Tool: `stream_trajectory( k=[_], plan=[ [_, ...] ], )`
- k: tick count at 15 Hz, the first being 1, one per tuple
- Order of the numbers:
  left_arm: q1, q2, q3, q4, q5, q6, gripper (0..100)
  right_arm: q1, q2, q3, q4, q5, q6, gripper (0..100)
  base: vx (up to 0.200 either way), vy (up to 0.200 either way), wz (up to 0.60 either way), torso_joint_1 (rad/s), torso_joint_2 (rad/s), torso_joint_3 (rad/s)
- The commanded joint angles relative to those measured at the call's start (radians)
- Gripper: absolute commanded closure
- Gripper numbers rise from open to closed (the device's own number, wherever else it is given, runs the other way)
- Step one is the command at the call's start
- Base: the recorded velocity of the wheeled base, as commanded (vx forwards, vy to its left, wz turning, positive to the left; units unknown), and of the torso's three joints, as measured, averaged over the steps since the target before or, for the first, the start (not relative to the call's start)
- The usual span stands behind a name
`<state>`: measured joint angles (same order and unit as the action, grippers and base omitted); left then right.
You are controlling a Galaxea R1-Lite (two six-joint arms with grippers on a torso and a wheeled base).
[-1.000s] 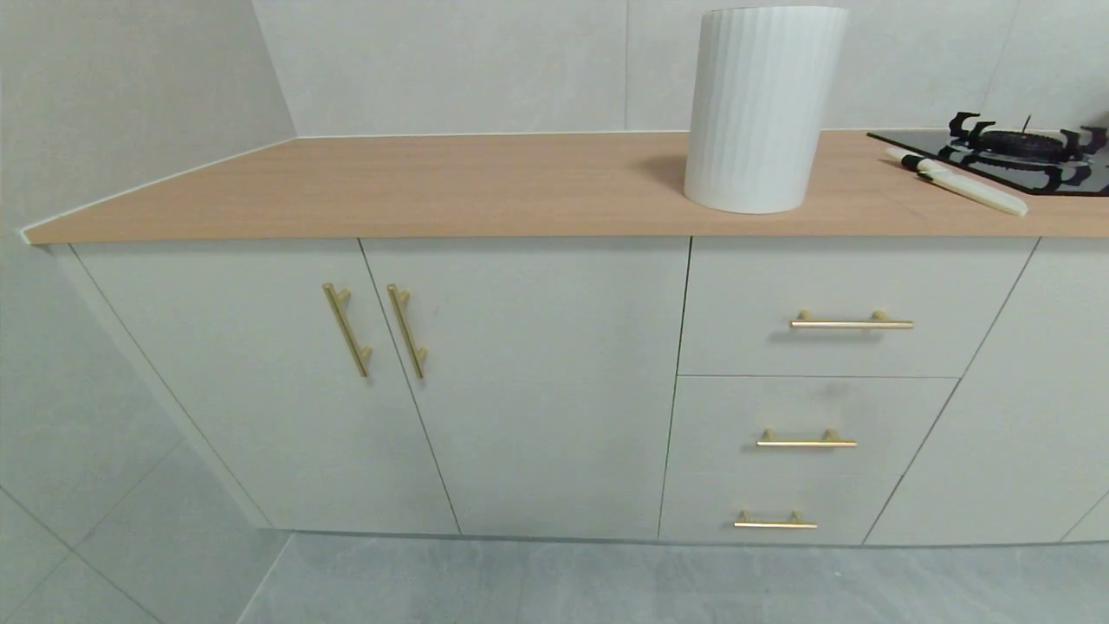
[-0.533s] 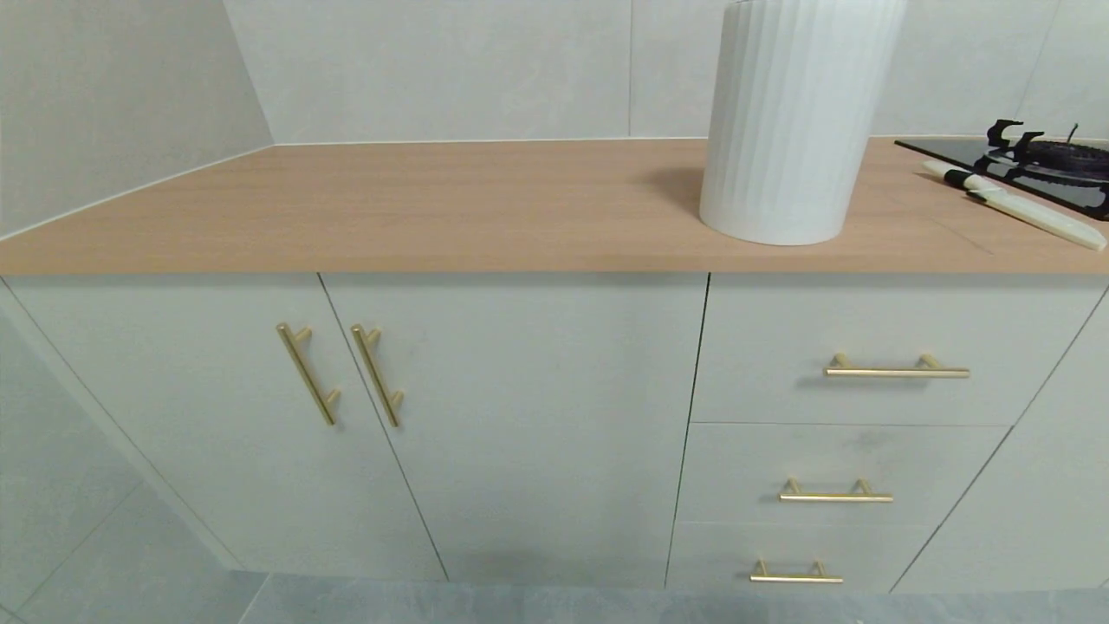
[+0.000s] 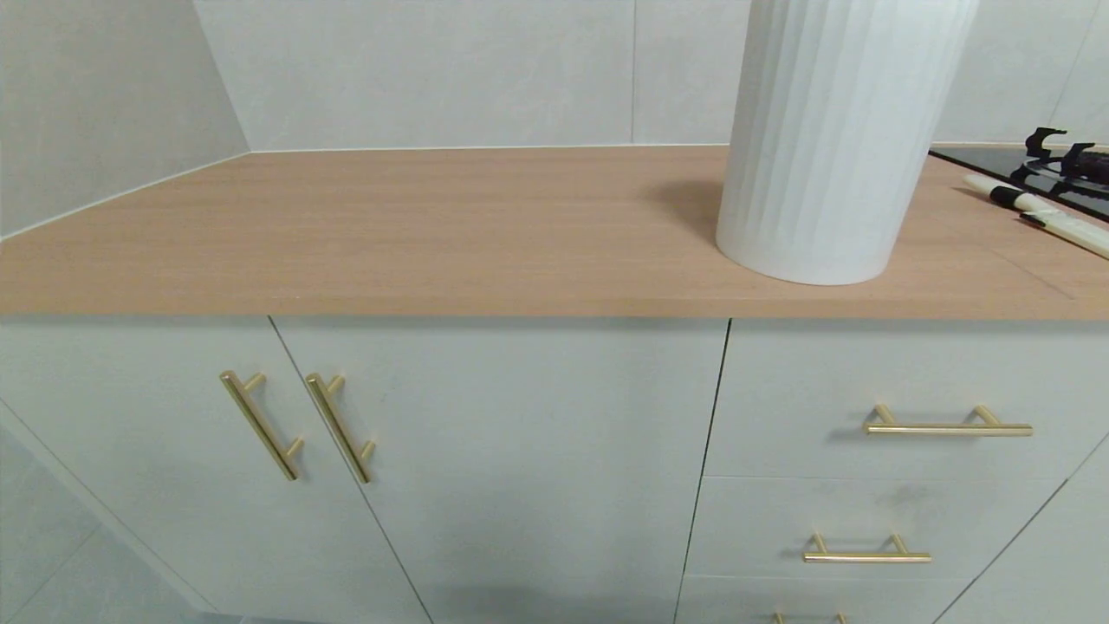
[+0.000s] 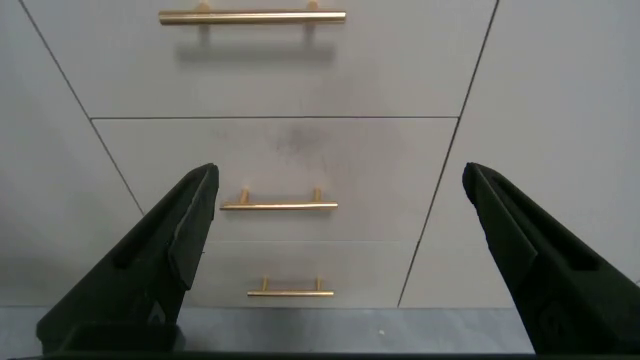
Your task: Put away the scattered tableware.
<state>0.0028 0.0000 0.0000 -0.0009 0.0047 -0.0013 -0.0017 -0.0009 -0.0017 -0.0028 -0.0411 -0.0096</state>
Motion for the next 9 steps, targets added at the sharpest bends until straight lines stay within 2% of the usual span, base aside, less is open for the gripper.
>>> stream_trajectory(
  k=[1, 4, 9],
  plan=[
    [0.000, 0.000, 0.000, -0.001, 0.000, 0.000, 0, 0.000, 0.002, 0.000, 0.000, 0.000, -0.001, 0, 0.000, 0.000, 0.00, 0.000, 0.00, 0.000],
    [0.000, 0.000, 0.000, -0.001, 0.000, 0.000, 0, 0.000, 0.002, 0.000, 0.000, 0.000, -0.001, 0, 0.000, 0.000, -0.60, 0.001, 0.00, -0.001],
    [0.000, 0.000, 0.000, -0.001, 0.000, 0.000, 0, 0.000, 0.002, 0.002, 0.000, 0.000, 0.000, 0, 0.000, 0.000, 0.00, 0.000, 0.00, 0.000]
  ],
)
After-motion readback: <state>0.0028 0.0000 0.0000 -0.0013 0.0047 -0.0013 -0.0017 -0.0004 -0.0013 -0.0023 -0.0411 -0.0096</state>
